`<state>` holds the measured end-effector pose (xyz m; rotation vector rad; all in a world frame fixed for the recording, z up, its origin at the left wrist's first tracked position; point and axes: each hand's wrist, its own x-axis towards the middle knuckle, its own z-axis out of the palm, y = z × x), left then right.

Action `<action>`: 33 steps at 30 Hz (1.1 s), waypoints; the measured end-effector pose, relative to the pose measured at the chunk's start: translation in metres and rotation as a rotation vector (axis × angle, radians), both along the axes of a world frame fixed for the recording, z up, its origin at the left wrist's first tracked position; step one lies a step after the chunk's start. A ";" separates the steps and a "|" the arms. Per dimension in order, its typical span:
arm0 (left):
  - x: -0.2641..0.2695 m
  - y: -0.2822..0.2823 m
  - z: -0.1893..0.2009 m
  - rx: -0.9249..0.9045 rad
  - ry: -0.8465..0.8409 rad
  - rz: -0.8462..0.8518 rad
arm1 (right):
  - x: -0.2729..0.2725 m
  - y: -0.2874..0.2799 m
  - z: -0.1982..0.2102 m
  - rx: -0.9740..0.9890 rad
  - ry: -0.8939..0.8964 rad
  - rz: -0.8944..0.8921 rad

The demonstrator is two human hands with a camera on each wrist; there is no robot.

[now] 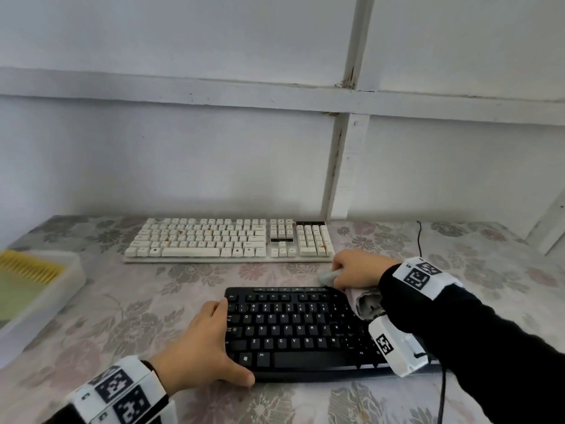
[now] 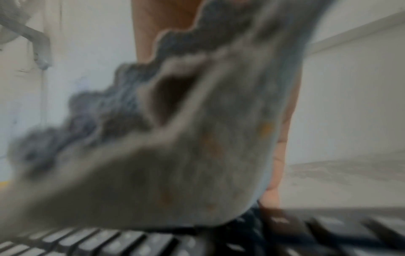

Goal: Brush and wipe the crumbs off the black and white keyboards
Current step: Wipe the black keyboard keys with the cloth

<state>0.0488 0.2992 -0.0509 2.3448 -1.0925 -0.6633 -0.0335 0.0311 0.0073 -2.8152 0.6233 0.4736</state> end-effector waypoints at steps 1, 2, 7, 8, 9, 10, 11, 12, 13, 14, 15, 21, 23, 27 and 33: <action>0.001 0.001 0.001 -0.001 0.022 0.002 | 0.007 0.009 0.002 0.014 -0.039 0.032; 0.001 0.001 0.003 0.000 0.046 0.004 | 0.015 0.020 0.004 0.033 -0.086 0.076; 0.003 0.001 0.007 0.012 0.073 -0.003 | 0.058 0.090 -0.001 0.196 -0.183 0.307; 0.004 0.001 0.007 0.017 0.071 -0.014 | 0.065 0.101 -0.005 0.173 -0.157 0.345; 0.004 0.001 0.007 0.021 0.066 -0.021 | 0.070 0.110 -0.009 0.121 -0.114 0.374; 0.005 0.000 0.006 0.024 0.057 -0.023 | 0.075 0.116 -0.015 0.062 -0.081 0.391; 0.005 0.000 0.006 0.024 0.046 -0.021 | 0.078 0.119 -0.019 0.013 -0.055 0.391; 0.005 0.000 0.005 0.025 0.034 -0.018 | 0.079 0.119 -0.022 -0.009 -0.048 0.387; 0.005 0.001 0.005 0.033 0.028 -0.015 | 0.078 0.117 -0.023 -0.012 -0.042 0.385; 0.005 0.001 0.004 0.038 0.031 -0.012 | 0.078 0.113 -0.024 -0.014 -0.043 0.388; 0.005 0.001 0.005 0.040 0.038 -0.014 | 0.076 0.108 -0.024 -0.023 -0.032 0.388; 0.001 -0.002 0.010 0.031 0.043 -0.005 | 0.048 0.078 -0.020 -0.052 0.022 0.313; 0.002 -0.003 0.008 0.022 0.070 0.011 | 0.035 0.067 -0.018 -0.051 0.024 0.289; 0.002 -0.001 0.010 0.028 0.105 -0.012 | 0.013 0.044 -0.015 -0.031 0.062 0.201; 0.001 -0.002 0.008 0.045 0.077 0.010 | -0.023 0.005 -0.017 -0.038 0.024 0.125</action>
